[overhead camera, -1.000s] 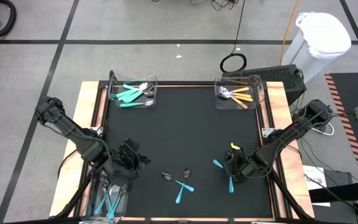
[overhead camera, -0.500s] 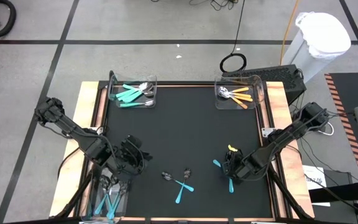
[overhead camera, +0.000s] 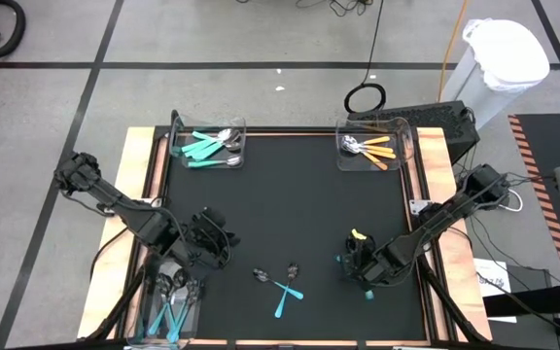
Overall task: Sort silverware by color (type)
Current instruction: Put the blue spoon into the bottom transparent bin
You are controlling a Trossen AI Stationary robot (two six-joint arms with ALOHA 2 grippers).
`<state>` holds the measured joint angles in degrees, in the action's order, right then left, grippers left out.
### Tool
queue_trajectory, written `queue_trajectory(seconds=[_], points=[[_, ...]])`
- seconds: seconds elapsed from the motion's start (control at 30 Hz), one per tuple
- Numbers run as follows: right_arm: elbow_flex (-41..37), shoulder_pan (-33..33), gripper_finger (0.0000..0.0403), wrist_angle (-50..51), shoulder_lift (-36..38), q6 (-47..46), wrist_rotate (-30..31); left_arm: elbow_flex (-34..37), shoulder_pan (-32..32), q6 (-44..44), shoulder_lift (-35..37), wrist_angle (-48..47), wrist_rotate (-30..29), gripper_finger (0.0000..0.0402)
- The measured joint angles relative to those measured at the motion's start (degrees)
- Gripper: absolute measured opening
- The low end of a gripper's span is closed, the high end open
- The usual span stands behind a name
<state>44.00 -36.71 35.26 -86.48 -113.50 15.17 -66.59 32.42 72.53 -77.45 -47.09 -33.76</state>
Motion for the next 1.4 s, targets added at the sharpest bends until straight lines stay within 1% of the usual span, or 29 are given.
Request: queue_trajectory(seconds=[0.07,0.2,0.3,0.37,0.43,0.47,0.53,0.6,0.67,0.77,0.83,0.9,0.93,1.0,1.1,1.2,1.3,1.4], points=[[1.09,0.04,0.0008,0.01,0.47,1.5,2.31,0.0,-0.61,-0.02,-0.02,-0.01,0.0,0.0121],[2.78,0.19,0.0006,-1.57,1.69,1.71,9.95,0.0,-1.47,-1.77,-0.02,0.34,-0.06,0.0121],[4.08,0.85,0.0005,-1.22,3.96,4.68,19.44,0.05,-1.68,-3.0,-0.18,0.33,-1.73,0.0121],[4.35,1.63,0.0005,-3.23,5.89,8.72,25.73,0.39,-2.34,-3.41,-0.26,0.43,-3.69,0.0121],[4.35,2.55,0.0005,-7.03,8.02,14.68,30.73,0.42,-3.7,-7.18,-0.28,3.08,-3.87,0.0121],[4.35,2.99,0.0005,-9.64,9.18,18.25,32.29,0.42,-4.38,-10.58,-0.28,6.06,-3.22,0.0121],[4.38,4.28,0.0005,-15.56,11.1,27.37,34.27,0.42,-5.86,-18.63,-0.28,14.2,0.43,0.0121],[4.38,5.75,0.0005,-22.31,12.5,37.47,34.28,0.42,-7.01,-25.36,-0.28,23.37,4.0,0.0121],[4.38,7.06,0.0005,-29.89,13.58,47.66,34.28,0.37,-7.97,-29.07,-0.79,30.59,4.66,0.0121],[4.4,8.9,0.0005,-42.93,14.14,61.99,33.34,0.39,-9.26,-35.27,-2.16,35.63,4.71,0.0121],[4.4,10.13,0.0005,-51.09,14.08,70.26,29.59,0.39,-9.97,-38.26,-3.26,38.02,4.86,0.0129],[4.41,11.51,0.0005,-58.4,13.85,76.11,25.13,0.39,-10.73,-38.65,-4.56,40.29,5.29,0.0146],[4.49,12.29,0.0005,-61.54,13.6,78.07,22.97,0.39,-11.16,-38.54,-5.33,41.67,5.5,0.0156],[4.51,13.66,0.0005,-64.54,13.36,80.35,19.01,0.39,-12.26,-38.84,-6.88,45.8,6.96,0.0179],[4.48,15.46,0.0005,-65.69,13.35,81.43,14.21,0.39,-13.49,-40.31,-8.68,52.09,10.15,0.0209],[4.48,16.52,0.0005,-65.8,13.35,81.44,11.39,0.39,-14.27,-40.39,-9.98,55.0,11.11,0.023],[4.48,17.04,0.0005,-65.85,13.35,81.48,10.11,0.39,-15.33,-40.6,-10.32,56.6,12.02,0.0233],[4.48,17.26,0.0007,-65.86,13.35,81.68,10.04,0.39,-16.28,-41.62,-10.32,57.05,14.7,0.0221]])
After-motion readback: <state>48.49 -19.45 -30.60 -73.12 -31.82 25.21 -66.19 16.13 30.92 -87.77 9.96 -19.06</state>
